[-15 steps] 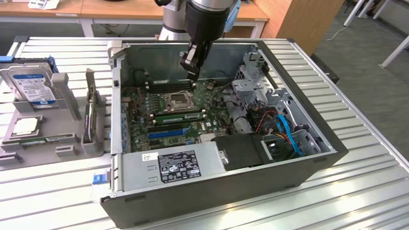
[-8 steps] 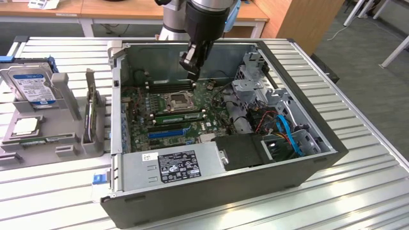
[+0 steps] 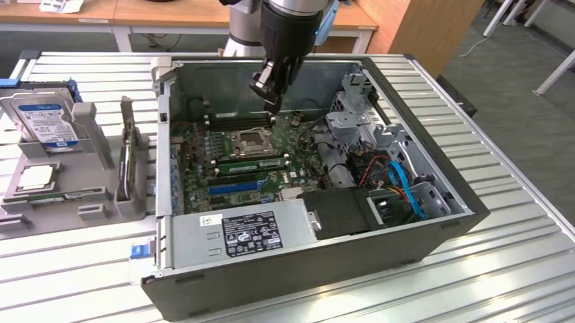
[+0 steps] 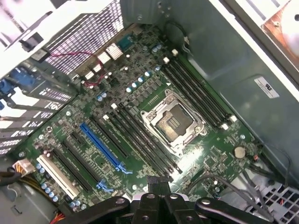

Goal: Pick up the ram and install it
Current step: 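Press down the ram until it locks into place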

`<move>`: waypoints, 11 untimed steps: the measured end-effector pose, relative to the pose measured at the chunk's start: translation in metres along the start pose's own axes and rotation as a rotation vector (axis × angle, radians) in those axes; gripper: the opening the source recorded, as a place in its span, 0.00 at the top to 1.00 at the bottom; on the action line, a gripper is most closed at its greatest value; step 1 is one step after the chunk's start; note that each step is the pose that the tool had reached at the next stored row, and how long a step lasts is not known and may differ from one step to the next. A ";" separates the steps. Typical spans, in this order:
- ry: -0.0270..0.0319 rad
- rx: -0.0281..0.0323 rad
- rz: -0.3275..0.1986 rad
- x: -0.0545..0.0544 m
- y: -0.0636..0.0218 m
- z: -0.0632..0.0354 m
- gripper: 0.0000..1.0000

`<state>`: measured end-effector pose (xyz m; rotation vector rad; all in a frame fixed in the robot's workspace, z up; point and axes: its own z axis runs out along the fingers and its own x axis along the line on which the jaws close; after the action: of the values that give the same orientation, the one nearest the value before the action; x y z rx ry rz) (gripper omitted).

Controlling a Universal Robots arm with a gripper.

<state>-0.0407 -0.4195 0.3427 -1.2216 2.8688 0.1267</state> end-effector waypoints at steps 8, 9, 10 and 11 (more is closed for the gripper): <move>-0.0062 0.0047 0.091 0.000 0.0000 0.0000 0.90; -0.0070 0.0055 0.105 0.000 0.0000 0.0000 0.90; -0.0078 0.0060 0.118 0.000 0.0000 0.0000 0.90; -0.0085 0.0065 0.127 0.000 0.0000 0.0000 0.90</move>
<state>-0.0407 -0.4195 0.3427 -1.0340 2.9362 0.1242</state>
